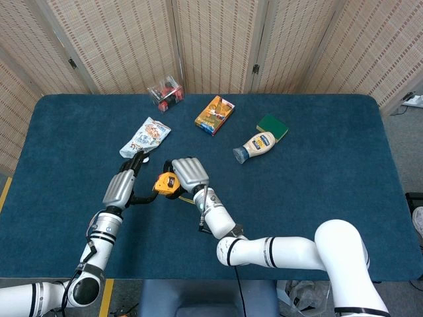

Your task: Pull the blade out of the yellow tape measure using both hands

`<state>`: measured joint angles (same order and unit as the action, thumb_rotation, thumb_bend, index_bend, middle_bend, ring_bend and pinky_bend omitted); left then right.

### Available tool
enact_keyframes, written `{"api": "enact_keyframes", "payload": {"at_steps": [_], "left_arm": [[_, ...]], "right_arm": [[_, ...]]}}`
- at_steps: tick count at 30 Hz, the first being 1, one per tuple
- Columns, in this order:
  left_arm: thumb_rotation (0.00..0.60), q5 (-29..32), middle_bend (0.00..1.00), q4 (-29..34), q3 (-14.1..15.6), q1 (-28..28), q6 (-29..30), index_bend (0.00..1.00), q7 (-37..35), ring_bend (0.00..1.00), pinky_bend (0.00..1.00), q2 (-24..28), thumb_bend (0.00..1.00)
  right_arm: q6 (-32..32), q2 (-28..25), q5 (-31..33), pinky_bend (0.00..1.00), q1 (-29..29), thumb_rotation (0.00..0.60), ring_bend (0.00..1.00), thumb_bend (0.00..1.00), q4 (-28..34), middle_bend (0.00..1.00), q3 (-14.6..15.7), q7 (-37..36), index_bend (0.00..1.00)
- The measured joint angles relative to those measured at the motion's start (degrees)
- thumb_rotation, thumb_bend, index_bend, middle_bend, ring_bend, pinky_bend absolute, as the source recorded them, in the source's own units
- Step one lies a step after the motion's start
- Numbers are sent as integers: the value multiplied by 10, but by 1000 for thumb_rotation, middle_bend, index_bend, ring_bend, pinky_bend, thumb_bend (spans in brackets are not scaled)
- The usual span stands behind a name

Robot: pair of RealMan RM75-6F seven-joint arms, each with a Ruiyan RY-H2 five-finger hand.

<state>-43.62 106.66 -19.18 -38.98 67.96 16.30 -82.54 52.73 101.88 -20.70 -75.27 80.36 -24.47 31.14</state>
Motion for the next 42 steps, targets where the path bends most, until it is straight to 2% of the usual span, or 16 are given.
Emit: {"api": "enact_keyframes", "payload": {"at_steps": [27, 31, 42], "left_arm": [[600, 4, 0, -5, 5, 3, 4, 0, -1, 0, 0, 17, 337], [600, 5, 0, -7, 5, 4, 5, 8, -3, 0, 0, 20, 377], [600, 10, 0, -4, 5, 5, -16, 374, -17, 0, 0, 34, 472]], "right_arm": [[3, -3, -3, 253, 4, 600, 409, 150, 4, 514, 8, 1, 625], [6, -6, -2, 253, 6, 600, 409, 150, 7, 514, 9, 2, 625], [5, -11, 3, 253, 7, 600, 410, 150, 8, 514, 8, 4, 625]]}}
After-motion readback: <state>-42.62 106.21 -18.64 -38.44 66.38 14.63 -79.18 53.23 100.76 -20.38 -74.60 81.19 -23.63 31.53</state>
